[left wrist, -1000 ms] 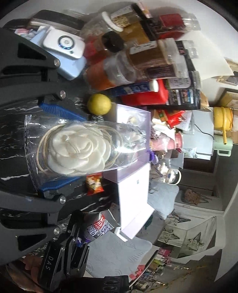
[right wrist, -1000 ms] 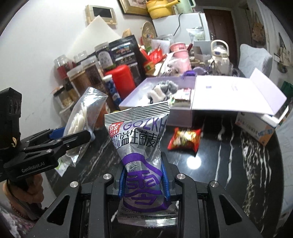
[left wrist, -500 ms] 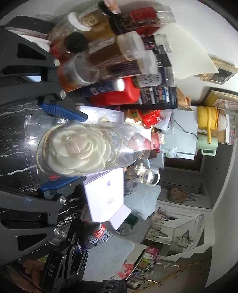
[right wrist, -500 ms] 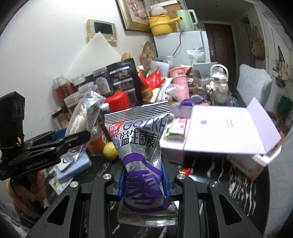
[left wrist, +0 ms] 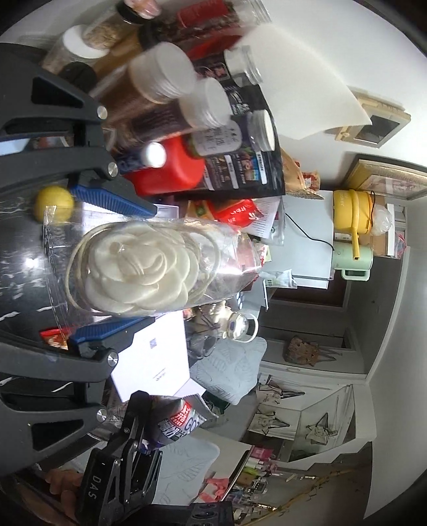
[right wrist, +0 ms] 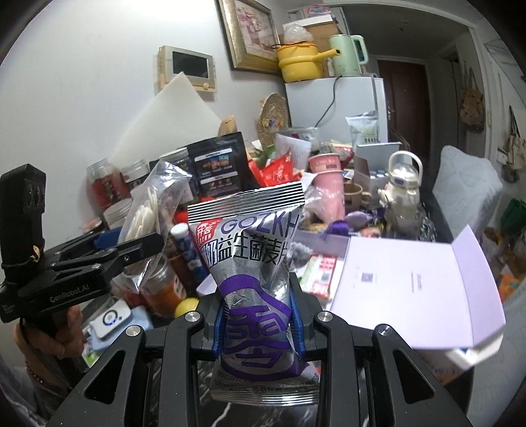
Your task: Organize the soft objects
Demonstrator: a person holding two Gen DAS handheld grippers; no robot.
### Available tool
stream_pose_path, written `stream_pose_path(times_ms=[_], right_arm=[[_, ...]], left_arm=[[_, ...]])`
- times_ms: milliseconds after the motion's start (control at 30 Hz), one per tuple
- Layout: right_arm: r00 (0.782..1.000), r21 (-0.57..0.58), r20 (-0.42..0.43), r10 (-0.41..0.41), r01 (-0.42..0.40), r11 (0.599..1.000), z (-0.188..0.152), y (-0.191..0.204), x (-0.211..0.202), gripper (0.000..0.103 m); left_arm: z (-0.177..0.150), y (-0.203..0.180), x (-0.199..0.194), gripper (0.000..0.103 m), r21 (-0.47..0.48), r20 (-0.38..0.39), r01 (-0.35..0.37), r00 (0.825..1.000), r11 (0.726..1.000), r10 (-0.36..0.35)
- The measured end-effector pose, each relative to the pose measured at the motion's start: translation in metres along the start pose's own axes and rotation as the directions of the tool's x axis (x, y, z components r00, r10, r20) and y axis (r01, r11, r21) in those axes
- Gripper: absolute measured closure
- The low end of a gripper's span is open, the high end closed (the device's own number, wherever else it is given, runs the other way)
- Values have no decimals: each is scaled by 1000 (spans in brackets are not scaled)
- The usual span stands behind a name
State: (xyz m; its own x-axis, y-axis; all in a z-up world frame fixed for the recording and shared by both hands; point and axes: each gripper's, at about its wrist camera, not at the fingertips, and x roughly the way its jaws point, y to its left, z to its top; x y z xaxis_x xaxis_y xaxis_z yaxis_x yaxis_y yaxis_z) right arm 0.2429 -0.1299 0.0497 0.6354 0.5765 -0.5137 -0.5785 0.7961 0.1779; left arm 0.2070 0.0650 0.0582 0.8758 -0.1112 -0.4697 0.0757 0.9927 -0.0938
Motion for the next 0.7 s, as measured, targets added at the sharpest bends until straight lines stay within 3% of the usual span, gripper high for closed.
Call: stream_pose_path(times_ms=[467, 700], right_arm=[[997, -1, 67, -25, 25, 1000, 52, -29, 39, 72], [997, 24, 83, -7, 5, 1000, 73, -44, 66, 72]], left_arm=[[45, 11, 51, 46, 2, 80, -16, 997, 1000, 16], [55, 15, 82, 46, -6, 65, -37, 997, 999, 37]])
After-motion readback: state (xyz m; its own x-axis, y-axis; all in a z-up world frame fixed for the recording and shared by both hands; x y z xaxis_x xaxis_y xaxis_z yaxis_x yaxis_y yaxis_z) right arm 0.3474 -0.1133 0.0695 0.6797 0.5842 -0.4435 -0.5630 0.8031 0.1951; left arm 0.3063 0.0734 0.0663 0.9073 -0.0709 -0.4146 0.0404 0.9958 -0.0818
